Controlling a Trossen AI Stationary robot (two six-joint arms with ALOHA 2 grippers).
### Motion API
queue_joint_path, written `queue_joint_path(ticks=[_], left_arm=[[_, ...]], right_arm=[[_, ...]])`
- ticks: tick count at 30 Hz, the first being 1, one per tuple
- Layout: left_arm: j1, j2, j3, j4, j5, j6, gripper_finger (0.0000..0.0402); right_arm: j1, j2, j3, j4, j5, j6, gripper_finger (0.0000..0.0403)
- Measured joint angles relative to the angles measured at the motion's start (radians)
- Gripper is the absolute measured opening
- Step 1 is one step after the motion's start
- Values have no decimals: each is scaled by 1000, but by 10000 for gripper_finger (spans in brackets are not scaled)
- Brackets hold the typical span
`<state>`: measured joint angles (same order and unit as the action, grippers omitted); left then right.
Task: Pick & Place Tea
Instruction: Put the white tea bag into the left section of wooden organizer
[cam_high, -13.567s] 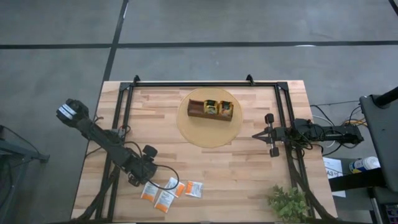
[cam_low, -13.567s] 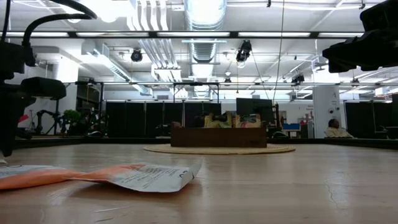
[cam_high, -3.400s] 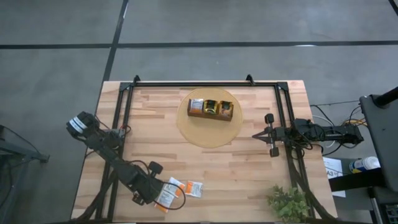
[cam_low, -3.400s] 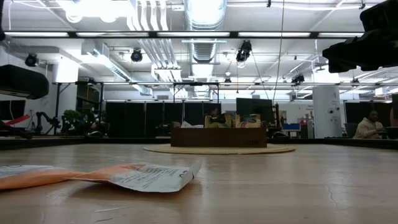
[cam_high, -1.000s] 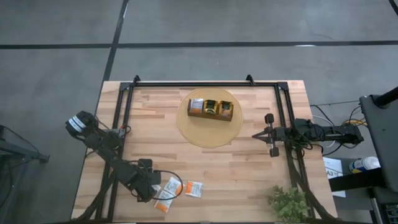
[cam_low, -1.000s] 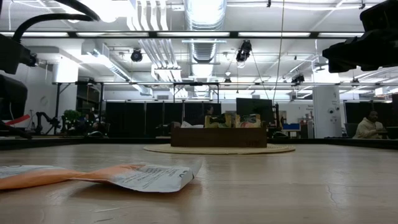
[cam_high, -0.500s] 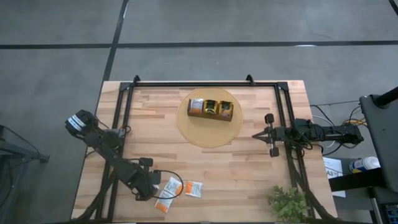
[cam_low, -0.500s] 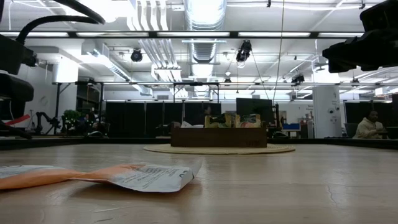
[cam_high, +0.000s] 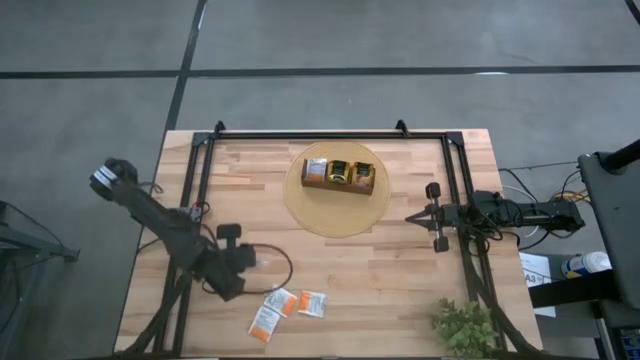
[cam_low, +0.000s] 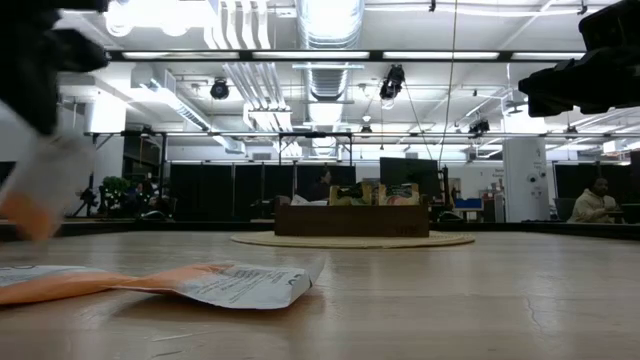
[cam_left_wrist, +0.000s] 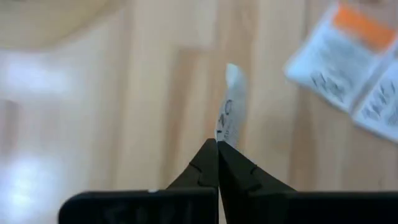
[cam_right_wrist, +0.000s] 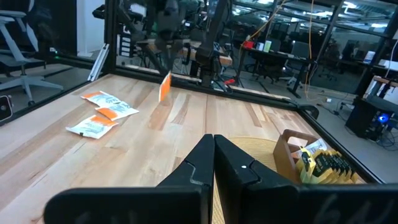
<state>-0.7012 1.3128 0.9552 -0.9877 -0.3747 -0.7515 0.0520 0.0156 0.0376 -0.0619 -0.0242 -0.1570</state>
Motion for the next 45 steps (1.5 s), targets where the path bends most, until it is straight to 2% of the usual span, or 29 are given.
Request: queue_joint_path(ticks=[6, 10, 21, 31, 45], left_arm=[[84, -80, 12, -6, -153, 88, 0], [167, -112, 21, 11, -208, 186, 0], [494, -120, 28, 255, -211, 479, 0], [780, -38, 48, 588, -101, 712, 0], [1014, 110, 180, 632, 115, 894, 0]], right_arm=[[0, 0, 0, 0, 0, 0, 9], [0, 0, 0, 0, 0, 0, 9], [0, 0, 0, 0, 0, 0, 9], [0, 0, 0, 0, 0, 0, 9], [0, 0, 0, 0, 0, 0, 9]])
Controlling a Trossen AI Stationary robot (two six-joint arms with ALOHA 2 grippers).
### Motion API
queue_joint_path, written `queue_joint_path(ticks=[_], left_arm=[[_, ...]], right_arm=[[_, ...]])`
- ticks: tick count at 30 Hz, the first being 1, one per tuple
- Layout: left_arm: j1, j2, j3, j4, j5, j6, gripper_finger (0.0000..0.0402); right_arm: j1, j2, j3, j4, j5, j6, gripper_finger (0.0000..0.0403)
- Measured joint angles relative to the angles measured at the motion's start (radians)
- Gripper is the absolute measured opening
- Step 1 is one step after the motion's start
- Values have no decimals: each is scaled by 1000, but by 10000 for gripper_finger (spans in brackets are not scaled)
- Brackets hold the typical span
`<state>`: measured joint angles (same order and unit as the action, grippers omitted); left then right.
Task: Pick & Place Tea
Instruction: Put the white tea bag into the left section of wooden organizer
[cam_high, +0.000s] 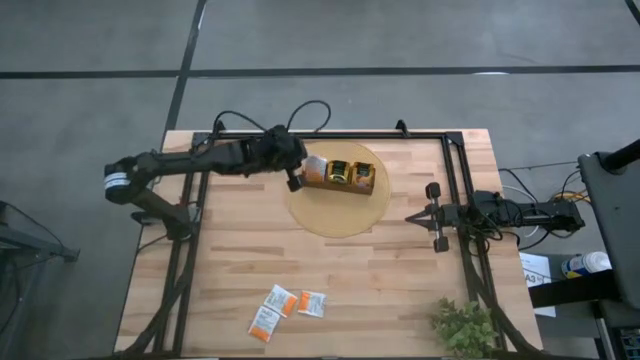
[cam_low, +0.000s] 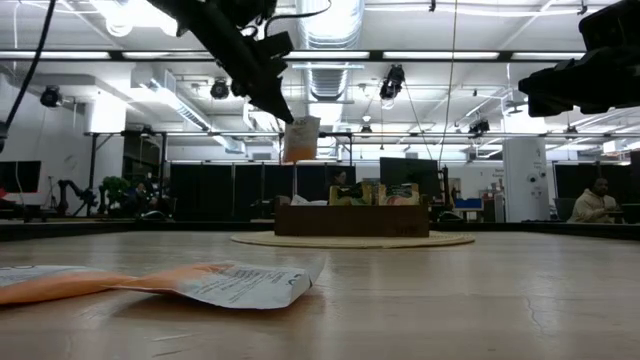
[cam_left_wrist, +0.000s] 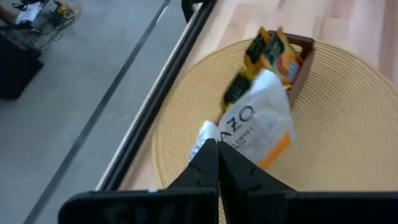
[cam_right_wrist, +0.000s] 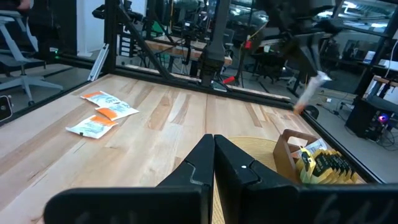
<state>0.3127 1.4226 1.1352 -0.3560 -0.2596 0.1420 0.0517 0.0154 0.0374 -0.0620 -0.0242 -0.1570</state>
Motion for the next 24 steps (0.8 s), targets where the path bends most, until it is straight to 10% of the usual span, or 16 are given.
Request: queue_joint_path(ticks=[24], left_arm=[[131, 164, 23, 95, 145, -35, 0]], right_arm=[[0, 0, 0, 0, 0, 0, 9]])
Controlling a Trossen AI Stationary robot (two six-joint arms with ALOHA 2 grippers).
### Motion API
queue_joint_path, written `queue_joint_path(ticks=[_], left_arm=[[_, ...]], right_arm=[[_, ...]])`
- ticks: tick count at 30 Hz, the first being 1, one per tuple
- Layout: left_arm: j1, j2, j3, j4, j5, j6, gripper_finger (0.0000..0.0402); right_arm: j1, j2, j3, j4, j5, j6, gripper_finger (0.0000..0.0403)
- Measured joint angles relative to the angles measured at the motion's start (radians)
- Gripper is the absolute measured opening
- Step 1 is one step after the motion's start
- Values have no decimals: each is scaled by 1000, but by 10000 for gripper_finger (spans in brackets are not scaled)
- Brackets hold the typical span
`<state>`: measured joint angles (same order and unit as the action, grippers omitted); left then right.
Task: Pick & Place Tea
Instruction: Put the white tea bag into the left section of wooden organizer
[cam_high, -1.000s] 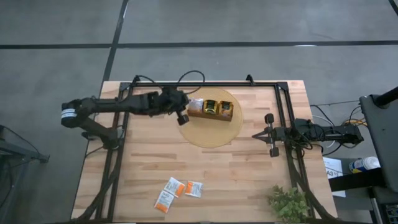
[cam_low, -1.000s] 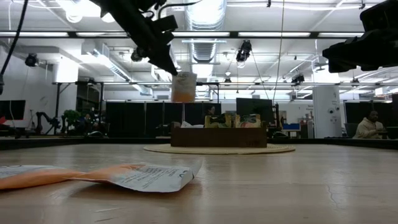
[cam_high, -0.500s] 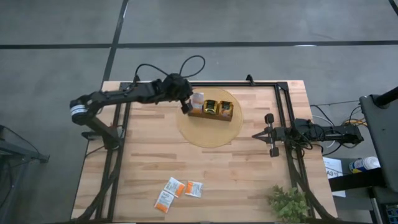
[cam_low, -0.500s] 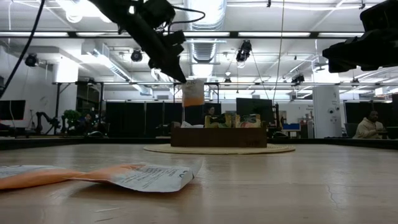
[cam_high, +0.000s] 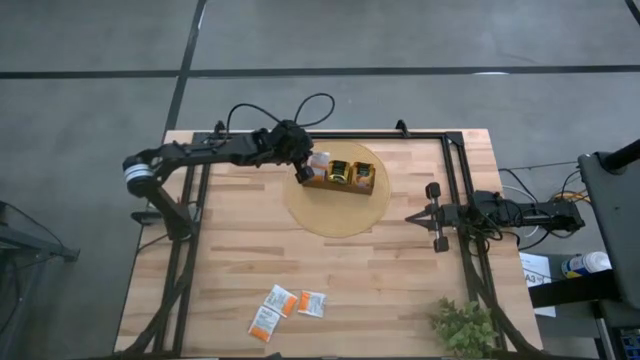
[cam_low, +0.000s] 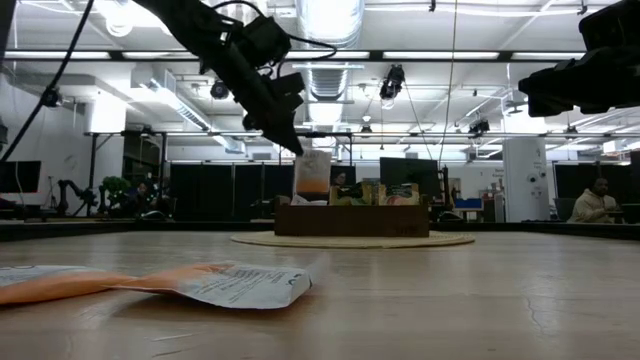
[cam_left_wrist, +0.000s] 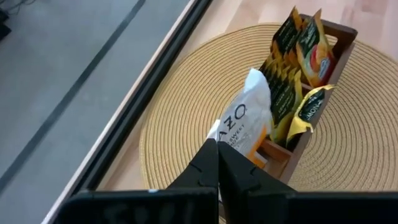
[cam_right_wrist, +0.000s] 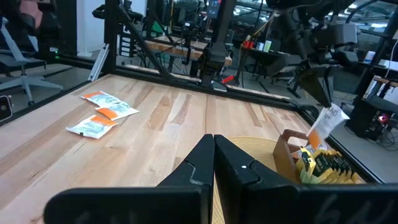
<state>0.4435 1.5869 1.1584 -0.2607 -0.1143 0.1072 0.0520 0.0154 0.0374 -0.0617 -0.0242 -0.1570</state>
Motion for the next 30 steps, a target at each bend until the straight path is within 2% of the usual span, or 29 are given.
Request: queue_joint_path(ticks=[30], left_arm=[[7, 32, -69, 20, 9, -90, 9]], right_arm=[[0, 0, 0, 0, 0, 0, 9]])
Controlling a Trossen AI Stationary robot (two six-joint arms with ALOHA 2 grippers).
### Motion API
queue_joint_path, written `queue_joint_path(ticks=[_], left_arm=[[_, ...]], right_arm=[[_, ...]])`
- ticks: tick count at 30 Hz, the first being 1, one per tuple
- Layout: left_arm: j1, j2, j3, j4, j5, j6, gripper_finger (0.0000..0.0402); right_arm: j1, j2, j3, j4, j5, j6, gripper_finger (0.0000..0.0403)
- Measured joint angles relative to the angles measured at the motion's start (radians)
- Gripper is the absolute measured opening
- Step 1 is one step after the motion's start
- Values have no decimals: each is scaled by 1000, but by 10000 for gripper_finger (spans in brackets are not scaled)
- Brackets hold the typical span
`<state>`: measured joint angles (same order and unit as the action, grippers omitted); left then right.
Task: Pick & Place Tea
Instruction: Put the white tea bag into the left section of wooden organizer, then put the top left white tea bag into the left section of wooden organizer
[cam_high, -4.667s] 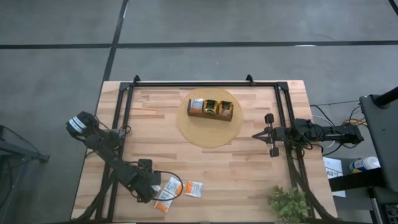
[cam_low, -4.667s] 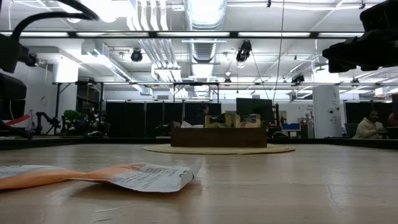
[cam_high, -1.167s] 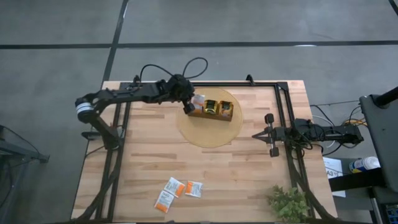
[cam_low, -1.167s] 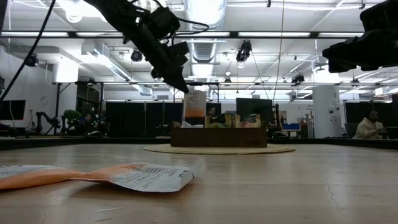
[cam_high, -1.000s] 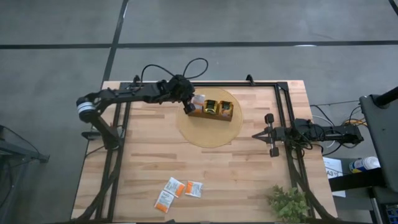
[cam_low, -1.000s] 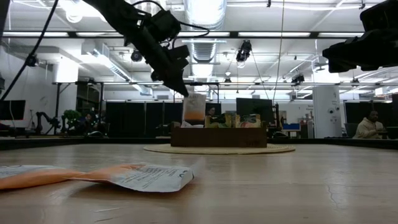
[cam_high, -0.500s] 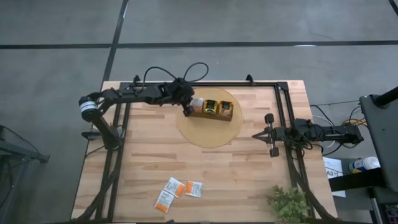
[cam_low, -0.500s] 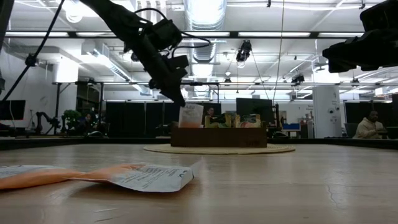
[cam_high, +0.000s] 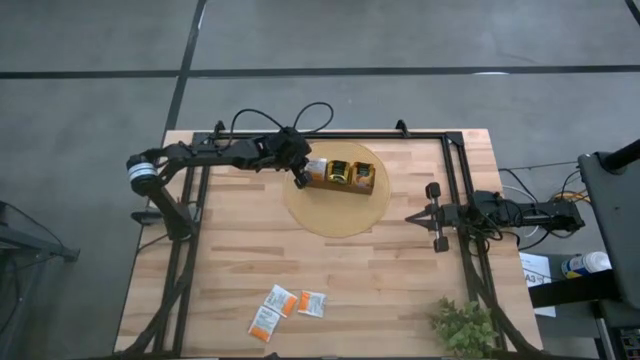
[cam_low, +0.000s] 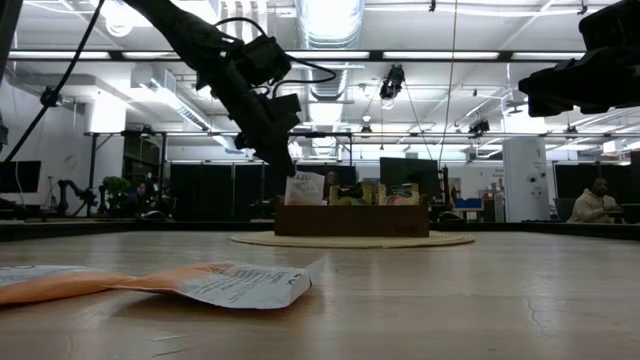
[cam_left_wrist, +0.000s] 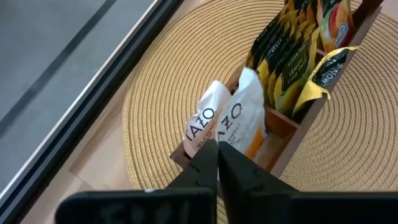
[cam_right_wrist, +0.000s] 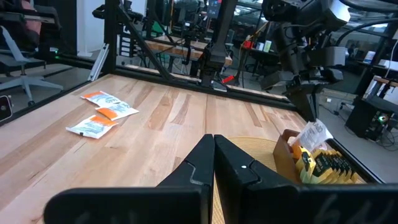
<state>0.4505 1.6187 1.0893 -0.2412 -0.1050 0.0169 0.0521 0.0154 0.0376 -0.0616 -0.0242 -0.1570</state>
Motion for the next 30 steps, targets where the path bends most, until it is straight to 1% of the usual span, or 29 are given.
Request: queue_joint_path(ticks=[3, 9, 12, 15, 20, 26, 30], left_arm=[[3, 0, 0, -1, 2, -14, 38], [4, 0, 0, -2, -1, -18, 114], [3, -8, 0, -4, -5, -15, 136], [-11, -38, 5, -24, -8, -25, 142], [-75, -125, 35, -139, -8, -81, 142], [-230, -232, 38, -262, -10, -168, 142], [-351, -267, 37, -343, -23, -313, 142]], right_arm=[[0, 0, 0, 0, 0, 0, 9], [0, 0, 0, 0, 0, 0, 9], [0, 0, 0, 0, 0, 0, 9], [0, 0, 0, 0, 0, 0, 9], [0, 0, 0, 0, 0, 0, 9], [0, 0, 0, 0, 0, 0, 9], [0, 0, 0, 0, 0, 0, 9]])
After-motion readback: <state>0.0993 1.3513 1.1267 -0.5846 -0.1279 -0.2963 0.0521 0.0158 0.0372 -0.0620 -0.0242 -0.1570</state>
